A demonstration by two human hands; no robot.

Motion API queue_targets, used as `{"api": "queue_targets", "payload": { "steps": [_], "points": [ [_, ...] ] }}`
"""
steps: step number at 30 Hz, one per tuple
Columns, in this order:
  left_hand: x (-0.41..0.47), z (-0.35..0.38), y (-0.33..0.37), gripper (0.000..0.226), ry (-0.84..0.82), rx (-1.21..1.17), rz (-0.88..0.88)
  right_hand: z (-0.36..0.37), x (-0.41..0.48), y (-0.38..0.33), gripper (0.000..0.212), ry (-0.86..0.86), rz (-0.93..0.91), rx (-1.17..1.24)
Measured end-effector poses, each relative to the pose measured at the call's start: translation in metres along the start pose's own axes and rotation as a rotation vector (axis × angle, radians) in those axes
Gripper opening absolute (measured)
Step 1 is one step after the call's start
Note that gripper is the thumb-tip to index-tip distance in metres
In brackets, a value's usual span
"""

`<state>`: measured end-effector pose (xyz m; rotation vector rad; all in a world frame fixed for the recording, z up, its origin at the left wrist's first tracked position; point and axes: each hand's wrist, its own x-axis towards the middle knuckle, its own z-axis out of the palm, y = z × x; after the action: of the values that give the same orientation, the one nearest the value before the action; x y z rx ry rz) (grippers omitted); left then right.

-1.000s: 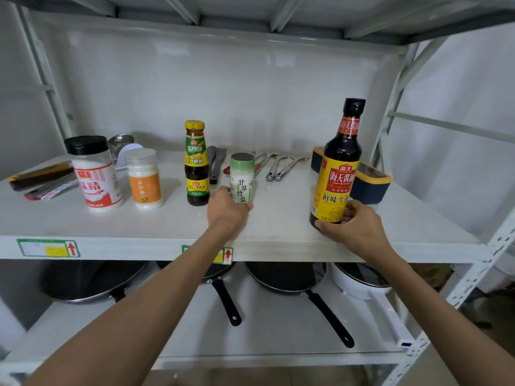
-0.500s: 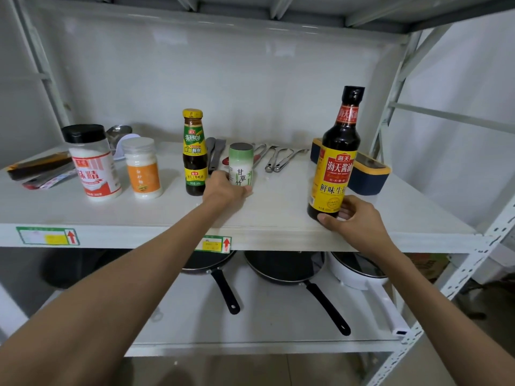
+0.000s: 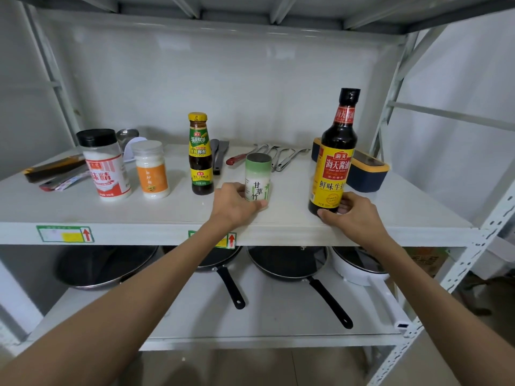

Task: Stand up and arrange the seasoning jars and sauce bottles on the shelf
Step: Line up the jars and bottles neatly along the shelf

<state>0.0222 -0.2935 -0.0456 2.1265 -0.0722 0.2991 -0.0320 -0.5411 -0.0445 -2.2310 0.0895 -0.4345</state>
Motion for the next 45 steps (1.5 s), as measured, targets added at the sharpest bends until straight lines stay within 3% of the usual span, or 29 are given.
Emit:
{"api": "queue_targets", "payload": {
  "steps": [12,21,28,31,33,35,37,41,43,45],
  "points": [
    [-0.016,0.002,-0.004,0.053,-0.01,-0.011,0.049,0.001,0.0,0.002,0.058,0.06,0.009,-0.016],
    [-0.014,0.01,0.007,0.057,-0.017,0.114,0.079,-0.024,0.006,0.014,0.046,0.082,0.019,-0.108],
    [-0.015,0.015,0.01,0.064,-0.033,0.102,0.081,-0.029,0.008,0.023,0.058,0.026,0.049,-0.065],
    [-0.015,0.014,0.009,0.068,-0.068,0.139,0.104,-0.031,0.004,0.023,0.081,-0.029,0.111,0.015],
    [-0.017,0.011,0.006,0.082,-0.096,0.16,0.102,-0.027,-0.008,0.018,0.09,0.085,0.154,0.077],
    [-0.022,0.001,0.001,0.089,-0.099,0.095,0.073,-0.015,-0.03,0.011,0.061,0.346,0.067,0.138],
    [-0.03,-0.02,-0.007,0.076,-0.022,-0.015,0.057,0.004,-0.057,-0.001,0.022,0.473,-0.171,0.187],
    [-0.039,-0.081,-0.035,0.041,0.301,-0.093,0.028,0.063,-0.085,-0.046,0.02,0.145,-0.534,0.141],
    [-0.035,-0.107,-0.054,0.043,0.392,-0.048,-0.049,0.095,-0.081,-0.079,0.016,0.003,-0.539,0.186],
    [-0.025,-0.124,-0.071,0.049,0.419,-0.017,-0.126,0.128,-0.067,-0.107,0.015,-0.106,-0.41,0.211]
  ]
}}
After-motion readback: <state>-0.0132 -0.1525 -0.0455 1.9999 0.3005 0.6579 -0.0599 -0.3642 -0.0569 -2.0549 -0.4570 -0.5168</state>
